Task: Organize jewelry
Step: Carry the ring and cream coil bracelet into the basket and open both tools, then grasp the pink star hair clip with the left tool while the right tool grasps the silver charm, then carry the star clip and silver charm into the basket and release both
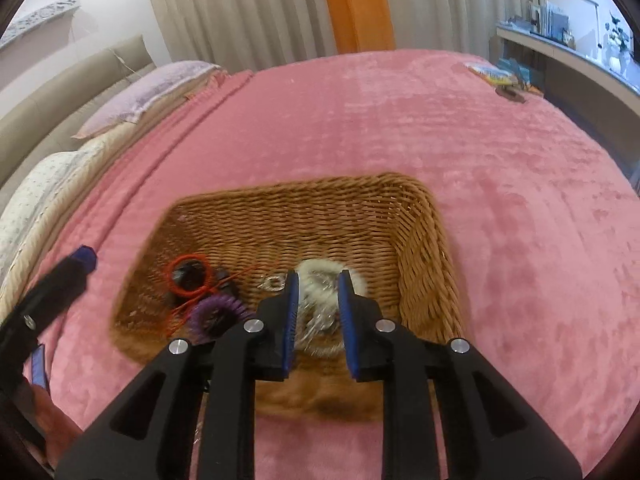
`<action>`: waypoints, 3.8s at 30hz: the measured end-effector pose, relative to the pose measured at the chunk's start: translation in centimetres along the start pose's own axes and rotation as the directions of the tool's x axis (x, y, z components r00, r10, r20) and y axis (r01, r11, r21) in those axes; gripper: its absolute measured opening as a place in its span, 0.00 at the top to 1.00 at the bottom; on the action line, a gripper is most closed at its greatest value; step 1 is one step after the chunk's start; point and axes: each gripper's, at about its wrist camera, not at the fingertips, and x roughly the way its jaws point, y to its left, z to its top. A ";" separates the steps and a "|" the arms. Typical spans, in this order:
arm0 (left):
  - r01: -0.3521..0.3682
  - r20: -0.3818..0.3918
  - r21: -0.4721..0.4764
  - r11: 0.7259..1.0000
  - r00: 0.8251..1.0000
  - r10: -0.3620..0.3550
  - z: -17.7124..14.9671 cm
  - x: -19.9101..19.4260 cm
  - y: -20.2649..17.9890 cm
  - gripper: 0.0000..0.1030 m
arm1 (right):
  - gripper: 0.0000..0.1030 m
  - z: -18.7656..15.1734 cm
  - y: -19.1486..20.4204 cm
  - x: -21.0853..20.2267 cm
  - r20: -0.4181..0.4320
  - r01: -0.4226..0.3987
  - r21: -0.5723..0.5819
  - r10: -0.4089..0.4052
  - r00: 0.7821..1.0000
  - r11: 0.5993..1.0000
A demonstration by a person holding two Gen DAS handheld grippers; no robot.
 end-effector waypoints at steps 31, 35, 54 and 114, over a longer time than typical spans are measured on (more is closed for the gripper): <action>-0.198 -0.129 -0.076 0.977 0.974 0.187 -10.5 -2.6 6.6 0.48 | 0.83 -13.0 10.1 1.3 -0.134 -0.061 -0.209 0.034 0.990 0.976; -0.203 -0.164 -0.037 0.979 0.967 0.194 -10.7 -1.9 5.9 0.53 | 0.97 -13.0 10.1 1.8 -0.155 -0.079 -0.207 0.047 0.987 0.975; -0.262 -0.341 0.102 0.960 0.897 0.282 -11.0 3.5 3.8 0.87 | 0.98 -12.5 5.4 1.2 -0.121 -0.017 -0.159 -0.003 0.993 0.987; -0.171 -0.205 0.056 0.984 0.962 0.179 -11.2 0.2 3.6 0.98 | 0.88 -12.7 6.7 -0.2 -0.072 0.012 -0.247 -0.030 0.997 0.969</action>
